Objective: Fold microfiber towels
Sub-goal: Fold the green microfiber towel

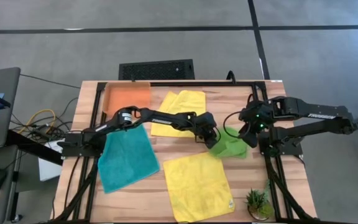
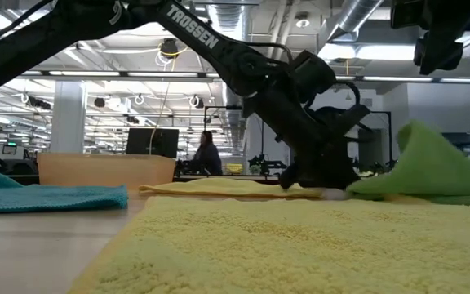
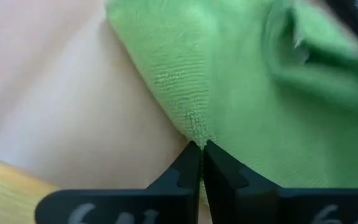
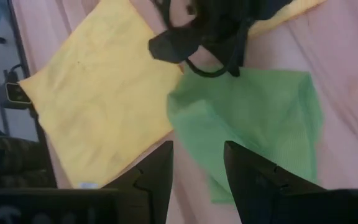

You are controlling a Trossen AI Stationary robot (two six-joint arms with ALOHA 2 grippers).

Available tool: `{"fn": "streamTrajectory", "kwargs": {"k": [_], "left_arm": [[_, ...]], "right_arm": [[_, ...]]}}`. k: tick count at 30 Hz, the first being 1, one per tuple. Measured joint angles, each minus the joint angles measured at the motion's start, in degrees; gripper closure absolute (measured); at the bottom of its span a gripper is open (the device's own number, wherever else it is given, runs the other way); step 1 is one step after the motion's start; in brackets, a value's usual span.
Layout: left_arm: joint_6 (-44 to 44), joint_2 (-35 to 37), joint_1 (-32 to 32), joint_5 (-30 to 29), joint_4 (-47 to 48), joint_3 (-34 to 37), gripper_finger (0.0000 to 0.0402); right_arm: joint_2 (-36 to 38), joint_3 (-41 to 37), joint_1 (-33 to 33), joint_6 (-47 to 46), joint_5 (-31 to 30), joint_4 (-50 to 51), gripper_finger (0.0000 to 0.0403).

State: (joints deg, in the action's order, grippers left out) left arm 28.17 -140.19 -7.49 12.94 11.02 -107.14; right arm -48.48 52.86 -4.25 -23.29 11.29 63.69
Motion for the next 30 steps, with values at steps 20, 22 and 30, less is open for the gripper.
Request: {"fn": "streamTrajectory", "kwargs": {"k": [20, 22, 30], "left_arm": [[-11.0, 10.7, -2.2, 1.9, 17.0, -0.8, 0.0401], [-11.3, 11.6, -1.9, 1.4, 16.5, -1.0, 0.0401], [-13.7, 15.4, -2.5, 2.0, 18.8, -1.2, 0.0401]], "right_arm": [[-1.8, 0.0, 0.0, 5.3, -4.1, -0.5, 0.0237], [-1.8, 0.0, 0.0, 5.3, -4.1, -0.6, 0.0237], [-1.8, 0.0, 0.0, 8.0, -4.1, -1.9, 0.0237]]}}
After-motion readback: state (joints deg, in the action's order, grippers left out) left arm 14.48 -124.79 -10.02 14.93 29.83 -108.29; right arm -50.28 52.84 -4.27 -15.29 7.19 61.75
